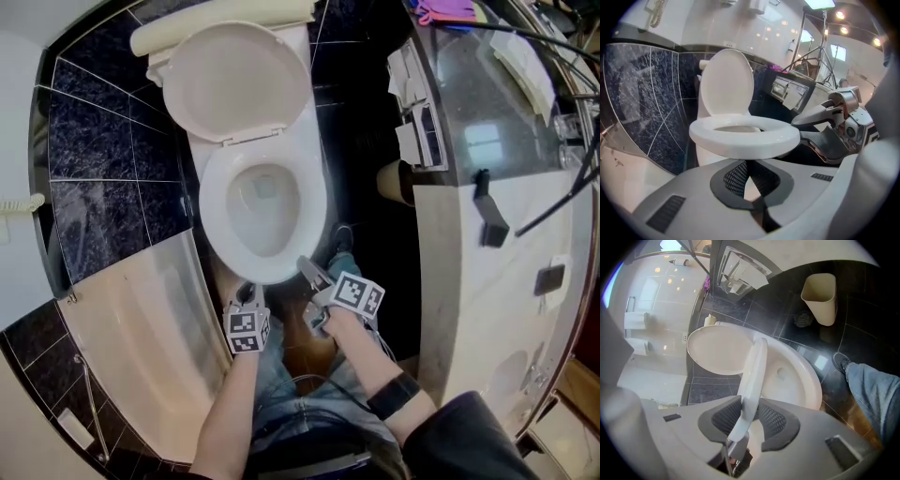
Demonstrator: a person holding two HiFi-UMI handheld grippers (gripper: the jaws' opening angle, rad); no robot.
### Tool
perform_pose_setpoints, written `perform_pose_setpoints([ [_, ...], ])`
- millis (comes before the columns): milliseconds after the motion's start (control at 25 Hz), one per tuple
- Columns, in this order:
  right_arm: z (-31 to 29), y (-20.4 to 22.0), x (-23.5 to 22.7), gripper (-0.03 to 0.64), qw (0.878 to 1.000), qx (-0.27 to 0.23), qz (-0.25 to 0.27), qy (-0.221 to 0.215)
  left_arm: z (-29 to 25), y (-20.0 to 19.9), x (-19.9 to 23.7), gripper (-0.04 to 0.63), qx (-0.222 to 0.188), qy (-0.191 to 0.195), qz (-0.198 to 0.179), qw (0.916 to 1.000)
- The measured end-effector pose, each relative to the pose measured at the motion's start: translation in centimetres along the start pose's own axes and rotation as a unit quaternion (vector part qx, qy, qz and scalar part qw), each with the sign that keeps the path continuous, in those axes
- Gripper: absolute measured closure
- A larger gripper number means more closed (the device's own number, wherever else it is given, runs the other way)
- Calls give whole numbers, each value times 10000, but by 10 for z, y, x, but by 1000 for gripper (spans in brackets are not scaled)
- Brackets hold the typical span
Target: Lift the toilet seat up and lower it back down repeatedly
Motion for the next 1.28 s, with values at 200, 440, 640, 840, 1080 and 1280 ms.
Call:
perform_pose_setpoints([
  [200, 11, -17, 46, 471, 9994, 32, 171, -304, 16, -45, 7, 595, -360, -219, 139, 9990],
  [440, 20, -48, 116, 516, 9948, -37, 715, -725, 25, -128, 14, 595, -906, -395, 334, 9945],
  [640, 28, -73, 152, 526, 9896, -20, 1163, -852, 24, -193, 27, 595, -1297, -541, 223, 9898],
  [840, 37, -93, 168, 560, 9862, 10, 1494, -713, 18, -252, 40, 595, -1470, -660, -41, 9869],
  [1080, 43, -117, 179, 601, 9690, 107, 2421, -485, 0, -316, 58, 595, -1688, -829, -295, 9817],
  [1280, 43, -134, 192, 601, 9369, 161, 3463, -461, -20, -362, 74, 595, -1805, -980, -535, 9772],
])
Point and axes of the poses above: the fingertips, and each gripper's own axes: z backward along the fingers, x to its left, y out of its underside, the point moved 2 cm from there along z, backward along the fingers, and after that the axes turned 2 degrees about -x, right-handed, at the moved point
